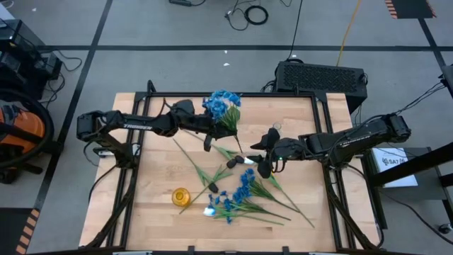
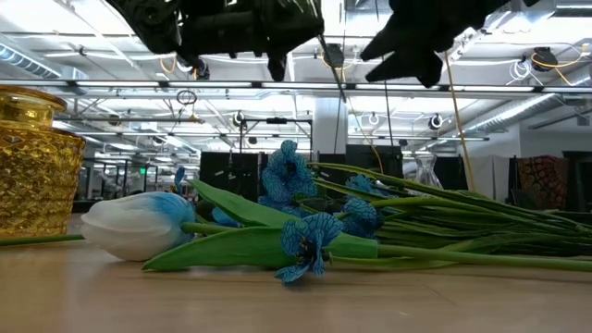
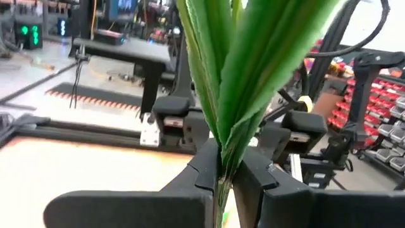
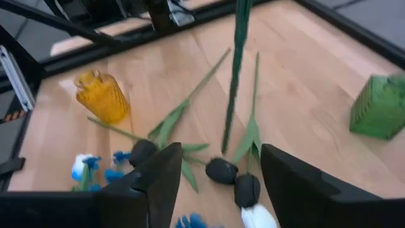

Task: Sort flowers into vase by color
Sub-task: Put the top blue flowers into the green vase

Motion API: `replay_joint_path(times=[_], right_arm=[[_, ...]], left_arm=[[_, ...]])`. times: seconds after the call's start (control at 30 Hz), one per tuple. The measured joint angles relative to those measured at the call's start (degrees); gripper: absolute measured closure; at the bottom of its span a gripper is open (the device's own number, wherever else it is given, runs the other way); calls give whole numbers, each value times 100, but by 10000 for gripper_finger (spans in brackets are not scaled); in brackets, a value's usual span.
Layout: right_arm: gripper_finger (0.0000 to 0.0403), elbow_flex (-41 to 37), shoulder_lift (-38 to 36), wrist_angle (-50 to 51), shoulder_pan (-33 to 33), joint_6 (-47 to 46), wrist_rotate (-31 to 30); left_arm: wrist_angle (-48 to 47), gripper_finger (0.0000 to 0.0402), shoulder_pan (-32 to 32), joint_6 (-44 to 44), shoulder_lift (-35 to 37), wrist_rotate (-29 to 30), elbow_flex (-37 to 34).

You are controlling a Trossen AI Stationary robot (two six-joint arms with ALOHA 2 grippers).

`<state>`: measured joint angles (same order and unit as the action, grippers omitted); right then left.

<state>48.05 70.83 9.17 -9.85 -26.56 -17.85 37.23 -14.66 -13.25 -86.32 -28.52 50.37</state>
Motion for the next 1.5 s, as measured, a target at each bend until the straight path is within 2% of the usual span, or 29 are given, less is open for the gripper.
replay_joint_path(times=[0.47, 1.13, 1.5], right_arm=[[191, 0, -2, 297, 0, -130, 0], [190, 0, -4, 326, -1, -25, 186], [190, 0, -4, 671, -2, -77, 188]], left_arm=[[-1019, 372, 81, 368, 655, -21, 0], [-1277, 372, 80, 529, 690, 47, 2], [-1279, 372, -81, 818, 690, 201, 2]])
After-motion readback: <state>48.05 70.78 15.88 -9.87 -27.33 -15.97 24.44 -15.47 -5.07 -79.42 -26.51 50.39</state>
